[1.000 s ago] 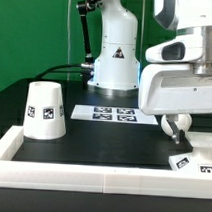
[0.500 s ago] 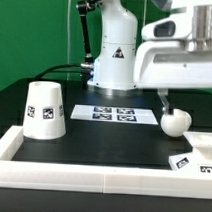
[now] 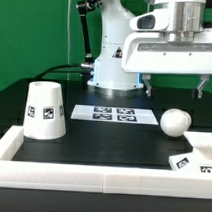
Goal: Assemble lamp
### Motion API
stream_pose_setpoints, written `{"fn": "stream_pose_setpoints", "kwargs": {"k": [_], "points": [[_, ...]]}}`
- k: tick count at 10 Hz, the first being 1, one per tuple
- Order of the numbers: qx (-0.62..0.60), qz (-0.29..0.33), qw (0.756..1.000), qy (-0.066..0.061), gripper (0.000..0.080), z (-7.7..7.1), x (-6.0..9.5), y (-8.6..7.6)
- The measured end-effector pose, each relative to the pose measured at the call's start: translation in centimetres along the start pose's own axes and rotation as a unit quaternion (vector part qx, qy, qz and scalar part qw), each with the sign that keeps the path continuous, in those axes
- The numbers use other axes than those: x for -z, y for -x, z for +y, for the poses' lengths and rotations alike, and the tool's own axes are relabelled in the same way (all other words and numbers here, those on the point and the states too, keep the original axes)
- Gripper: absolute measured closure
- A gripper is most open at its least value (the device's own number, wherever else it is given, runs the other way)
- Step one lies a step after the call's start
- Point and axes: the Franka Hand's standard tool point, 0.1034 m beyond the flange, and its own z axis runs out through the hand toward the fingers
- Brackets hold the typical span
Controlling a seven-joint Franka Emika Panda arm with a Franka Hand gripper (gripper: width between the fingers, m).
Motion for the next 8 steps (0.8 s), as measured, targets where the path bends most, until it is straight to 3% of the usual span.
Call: {"fn": "stream_pose_setpoints", "kwargs": {"k": [3,5,7,8], "points": [[0.002,-0.001,1.000,0.000,0.0101,0.0,0.0,-0.1],[-0.082,-0.004,0.997,-0.002,0.0101,-0.1,-0.1,0.2],[-0.184,-0.022,0.982,-0.016,0.0101,0.4,-0.9,0.9],[-0.192,-0.025,0.981,-0.017,0.0101,0.3,-1.3,0.9]]}}
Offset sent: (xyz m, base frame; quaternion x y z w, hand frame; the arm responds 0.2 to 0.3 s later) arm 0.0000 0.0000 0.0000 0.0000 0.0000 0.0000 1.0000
